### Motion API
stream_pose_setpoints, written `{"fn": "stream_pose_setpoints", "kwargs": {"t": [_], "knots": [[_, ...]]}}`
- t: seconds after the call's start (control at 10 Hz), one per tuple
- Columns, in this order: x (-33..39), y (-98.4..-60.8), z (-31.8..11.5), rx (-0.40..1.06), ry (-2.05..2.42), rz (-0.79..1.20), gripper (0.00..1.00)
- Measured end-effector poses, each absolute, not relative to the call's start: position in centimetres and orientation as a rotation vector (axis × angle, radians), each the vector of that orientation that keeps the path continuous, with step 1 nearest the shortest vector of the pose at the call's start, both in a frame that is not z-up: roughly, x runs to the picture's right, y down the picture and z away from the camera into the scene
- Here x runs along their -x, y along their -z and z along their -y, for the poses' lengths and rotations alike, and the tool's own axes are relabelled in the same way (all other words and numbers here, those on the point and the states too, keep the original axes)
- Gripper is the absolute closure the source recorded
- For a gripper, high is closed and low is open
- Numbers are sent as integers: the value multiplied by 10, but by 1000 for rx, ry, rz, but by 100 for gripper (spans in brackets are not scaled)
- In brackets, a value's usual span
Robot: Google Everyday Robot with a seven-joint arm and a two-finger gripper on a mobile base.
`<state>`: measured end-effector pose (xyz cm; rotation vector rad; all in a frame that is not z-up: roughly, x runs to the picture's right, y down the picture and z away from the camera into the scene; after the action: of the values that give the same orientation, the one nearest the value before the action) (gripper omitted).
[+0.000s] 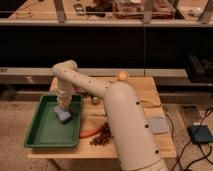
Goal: Wipe tray with sponge
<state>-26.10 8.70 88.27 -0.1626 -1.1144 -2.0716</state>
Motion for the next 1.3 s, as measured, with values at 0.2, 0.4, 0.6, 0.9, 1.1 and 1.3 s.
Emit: {"fn": "stream_pose_setpoints", "kwargs": {"t": [0.2, 0.4, 0.6, 0.9, 1.1, 1.3], "knots": [[287, -882, -88, 144, 2094, 1134, 100], [312, -870, -93, 102, 2128, 1166, 100], [322, -857, -104, 77, 2166, 1185, 100], [315, -834, -130, 65, 2200, 1212, 100], [297, -821, -140, 61, 2205, 1226, 100], [278, -814, -141, 68, 2201, 1229, 100]]}}
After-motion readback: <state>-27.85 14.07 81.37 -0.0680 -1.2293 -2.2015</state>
